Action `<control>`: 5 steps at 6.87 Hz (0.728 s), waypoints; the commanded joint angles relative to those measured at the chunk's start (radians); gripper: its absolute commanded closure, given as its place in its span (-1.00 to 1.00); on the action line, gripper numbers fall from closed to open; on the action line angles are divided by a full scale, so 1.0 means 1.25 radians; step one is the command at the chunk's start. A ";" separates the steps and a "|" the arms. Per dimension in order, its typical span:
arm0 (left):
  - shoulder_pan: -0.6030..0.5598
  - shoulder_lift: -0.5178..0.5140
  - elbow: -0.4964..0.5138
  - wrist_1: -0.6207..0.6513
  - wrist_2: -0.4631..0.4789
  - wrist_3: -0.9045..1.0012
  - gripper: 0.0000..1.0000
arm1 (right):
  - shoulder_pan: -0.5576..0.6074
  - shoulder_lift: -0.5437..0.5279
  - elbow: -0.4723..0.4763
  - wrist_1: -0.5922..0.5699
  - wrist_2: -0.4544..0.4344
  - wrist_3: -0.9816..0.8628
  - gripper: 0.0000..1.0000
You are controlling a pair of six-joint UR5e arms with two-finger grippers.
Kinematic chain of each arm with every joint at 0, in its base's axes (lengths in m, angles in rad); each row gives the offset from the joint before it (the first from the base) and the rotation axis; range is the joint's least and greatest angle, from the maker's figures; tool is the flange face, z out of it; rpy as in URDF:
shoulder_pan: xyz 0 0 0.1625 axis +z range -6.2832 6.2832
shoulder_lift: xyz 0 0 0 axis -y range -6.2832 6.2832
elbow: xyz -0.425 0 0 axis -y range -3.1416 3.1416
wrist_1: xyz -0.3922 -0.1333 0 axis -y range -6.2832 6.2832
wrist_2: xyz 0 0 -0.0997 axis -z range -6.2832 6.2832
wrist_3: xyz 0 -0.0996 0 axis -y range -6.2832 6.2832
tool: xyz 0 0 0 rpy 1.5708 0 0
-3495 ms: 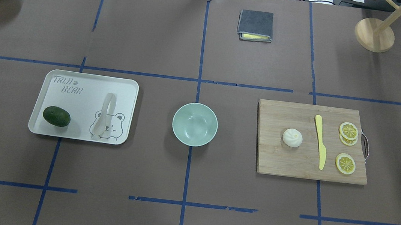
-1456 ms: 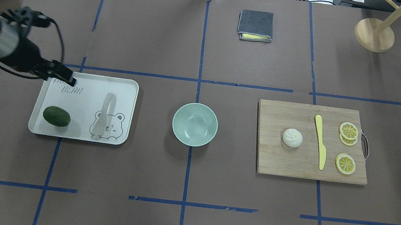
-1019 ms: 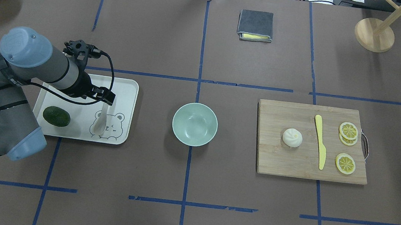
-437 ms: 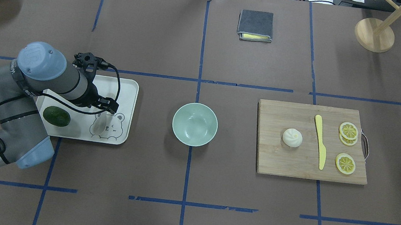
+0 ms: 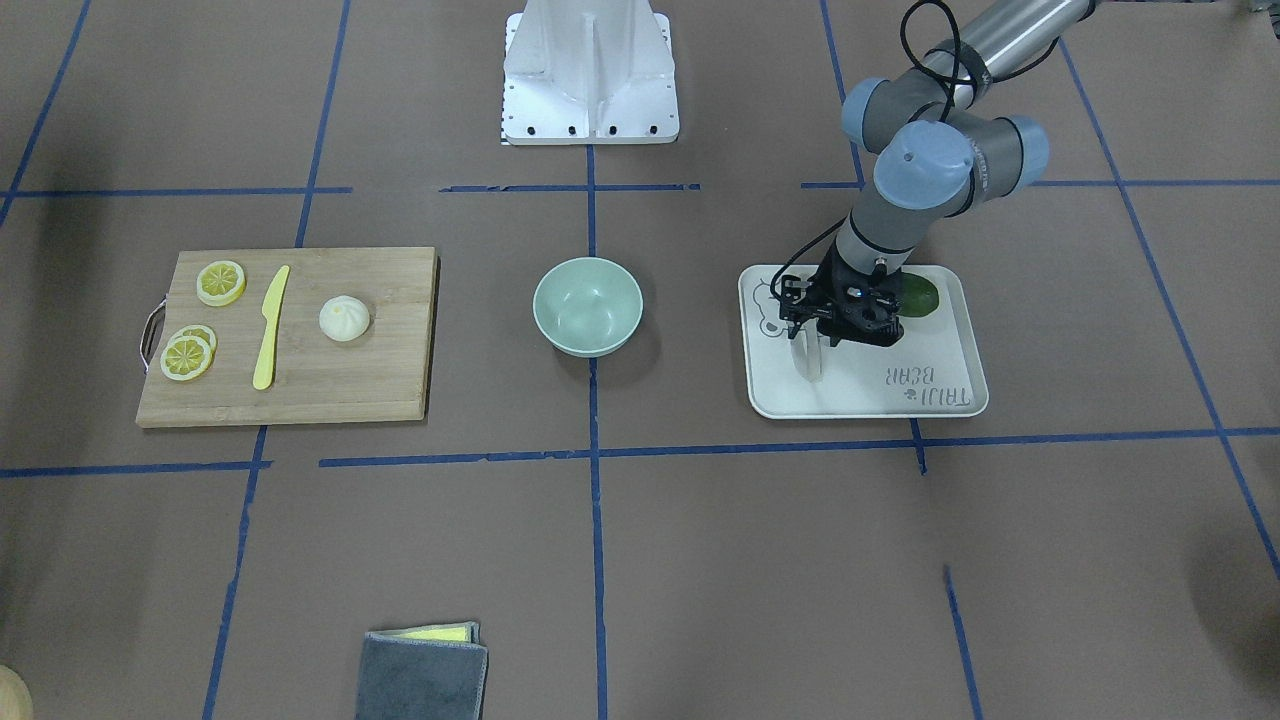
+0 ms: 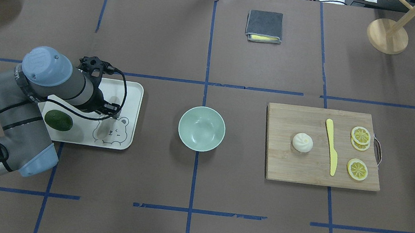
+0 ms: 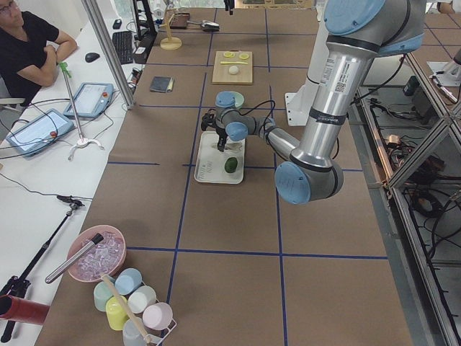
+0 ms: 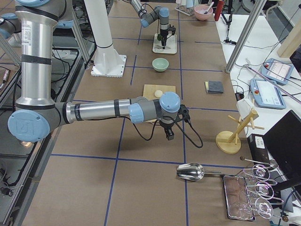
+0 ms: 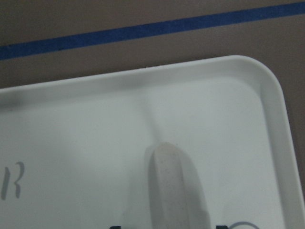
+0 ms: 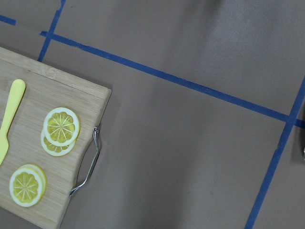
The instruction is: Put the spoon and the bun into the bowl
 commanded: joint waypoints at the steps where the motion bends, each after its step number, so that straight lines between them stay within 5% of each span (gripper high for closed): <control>1: -0.001 -0.007 -0.011 0.000 -0.002 -0.008 1.00 | 0.000 0.000 -0.001 0.001 0.002 0.000 -1.00; 5: -0.001 -0.139 -0.010 0.007 -0.001 -0.086 1.00 | 0.000 0.000 0.000 0.001 0.024 0.000 -1.00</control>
